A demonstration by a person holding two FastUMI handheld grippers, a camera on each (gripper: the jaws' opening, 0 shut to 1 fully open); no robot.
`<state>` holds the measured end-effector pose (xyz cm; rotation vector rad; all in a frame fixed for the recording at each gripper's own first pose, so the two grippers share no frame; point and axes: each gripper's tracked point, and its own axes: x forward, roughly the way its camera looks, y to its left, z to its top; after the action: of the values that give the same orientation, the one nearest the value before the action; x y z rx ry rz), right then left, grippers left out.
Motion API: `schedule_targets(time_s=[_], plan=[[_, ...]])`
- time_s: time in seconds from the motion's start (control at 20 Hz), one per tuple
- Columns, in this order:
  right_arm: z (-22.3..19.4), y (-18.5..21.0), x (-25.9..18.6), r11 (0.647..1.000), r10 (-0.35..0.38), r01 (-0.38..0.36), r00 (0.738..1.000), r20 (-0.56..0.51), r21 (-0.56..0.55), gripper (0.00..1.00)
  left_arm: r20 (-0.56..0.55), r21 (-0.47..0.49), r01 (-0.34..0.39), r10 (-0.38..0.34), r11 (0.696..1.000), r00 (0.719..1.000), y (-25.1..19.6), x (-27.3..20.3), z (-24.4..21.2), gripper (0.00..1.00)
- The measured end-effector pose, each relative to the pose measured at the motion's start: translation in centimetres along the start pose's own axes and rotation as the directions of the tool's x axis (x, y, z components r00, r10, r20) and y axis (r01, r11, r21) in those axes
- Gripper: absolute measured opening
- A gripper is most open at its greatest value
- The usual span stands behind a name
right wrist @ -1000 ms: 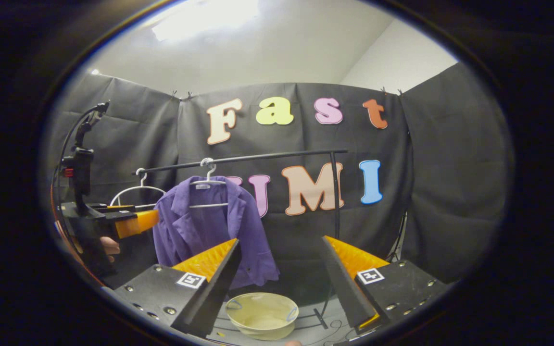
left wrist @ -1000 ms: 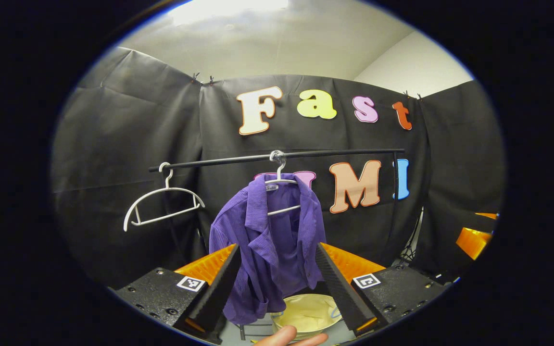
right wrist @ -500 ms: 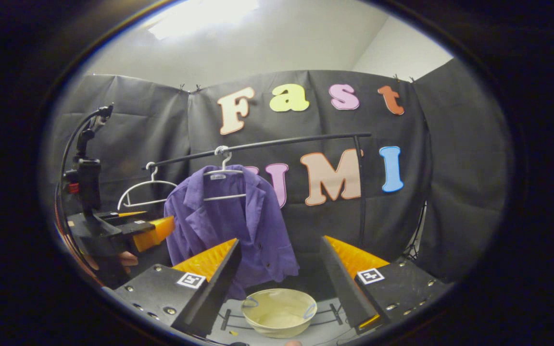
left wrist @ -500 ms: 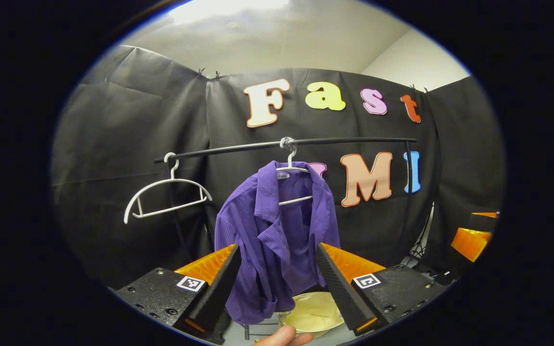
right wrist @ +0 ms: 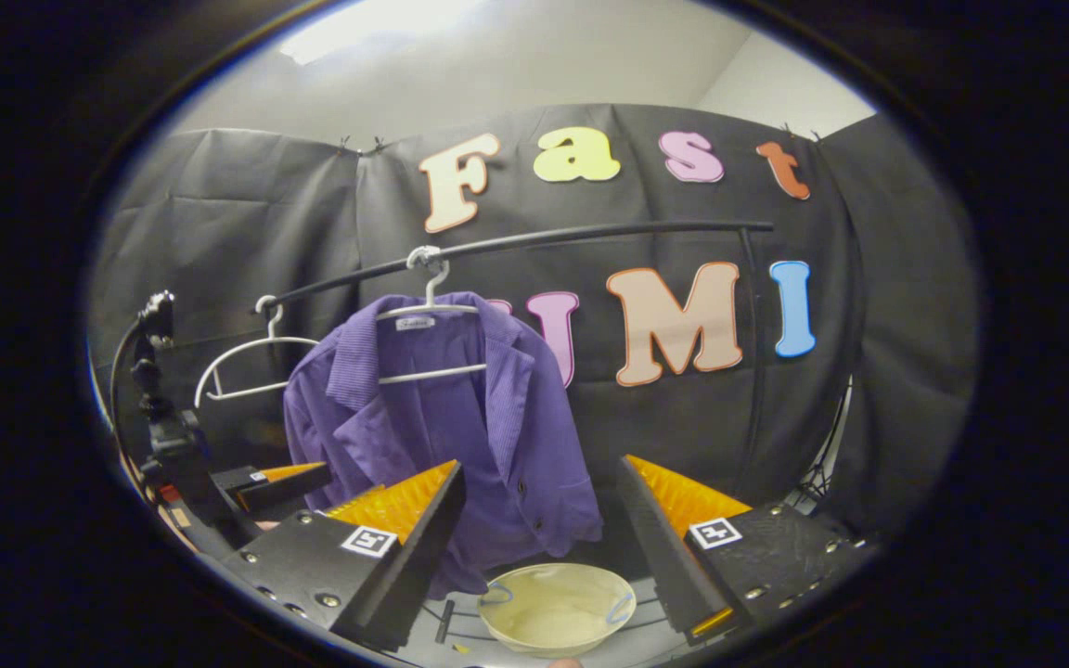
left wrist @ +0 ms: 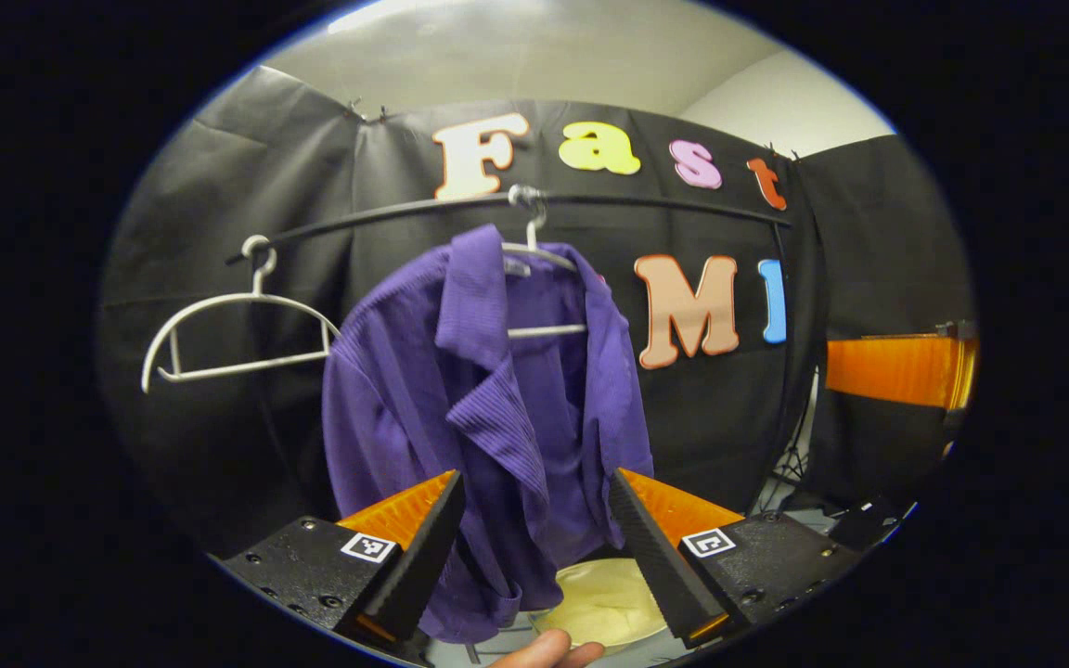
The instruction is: Grasp the clothes on the hanger with both hands and then place them into the laundry hamper below.
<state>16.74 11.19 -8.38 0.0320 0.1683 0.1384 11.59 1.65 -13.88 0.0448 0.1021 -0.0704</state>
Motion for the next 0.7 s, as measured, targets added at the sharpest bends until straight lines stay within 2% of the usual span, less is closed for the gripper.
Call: schedule_targets(time_s=[0.05,0.1,0.15,0.2,0.25,0.3,0.4,0.55,0.7], plan=[[-0.3,0.1,1.3,1.0,-0.008,0.008,1.0,-0.011,0.002,0.95,-0.024,0.012,0.006,-0.006,1.0,1.0,0.2,1.2,-0.9,0.99],[-0.6,0.3,2.7,1.0,-0.015,0.015,1.0,-0.017,0.003,0.99,-0.028,0.014,0.03,-0.03,0.999,0.999,0.0,2.1,-1.4,0.97],[-0.8,0.5,4.0,1.0,-0.024,0.024,0.999,-0.022,0.003,0.93,-0.029,0.017,0.055,-0.054,0.998,0.998,-0.4,3.0,-1.7,0.99],[-1.0,0.9,5.3,1.0,-0.029,0.029,0.999,-0.031,0.007,0.99,-0.041,0.025,0.063,-0.062,0.998,0.997,-0.3,3.6,-2.2,0.96],[-1.3,1.3,6.2,1.0,-0.027,0.028,0.999,-0.041,0.012,0.99,-0.053,0.033,0.064,-0.063,0.997,0.997,-0.3,4.7,-2.3,0.99],[-1.5,1.7,7.3,1.0,-0.023,0.024,0.998,-0.054,0.012,0.99,-0.056,0.034,0.067,-0.066,0.997,0.996,-0.4,5.7,-2.1,0.96],[-1.6,2.3,9.2,1.0,-0.015,0.014,0.997,-0.077,-0.005,0.99,-0.039,0.026,0.05,-0.049,0.998,0.998,0.0,7.1,-1.3,0.99],[-1.4,2.6,12.4,0.999,0.01,-0.013,0.996,-0.085,-0.034,0.99,-0.002,0.02,0.028,-0.028,0.999,1.0,0.4,8.3,-0.5,0.96],[-1.7,3.8,15.7,0.996,0.089,-0.089,0.992,-0.094,0.005,0.98,0.008,0.037,-0.022,0.022,0.999,1.0,1.2,9.4,0.1,0.96]])
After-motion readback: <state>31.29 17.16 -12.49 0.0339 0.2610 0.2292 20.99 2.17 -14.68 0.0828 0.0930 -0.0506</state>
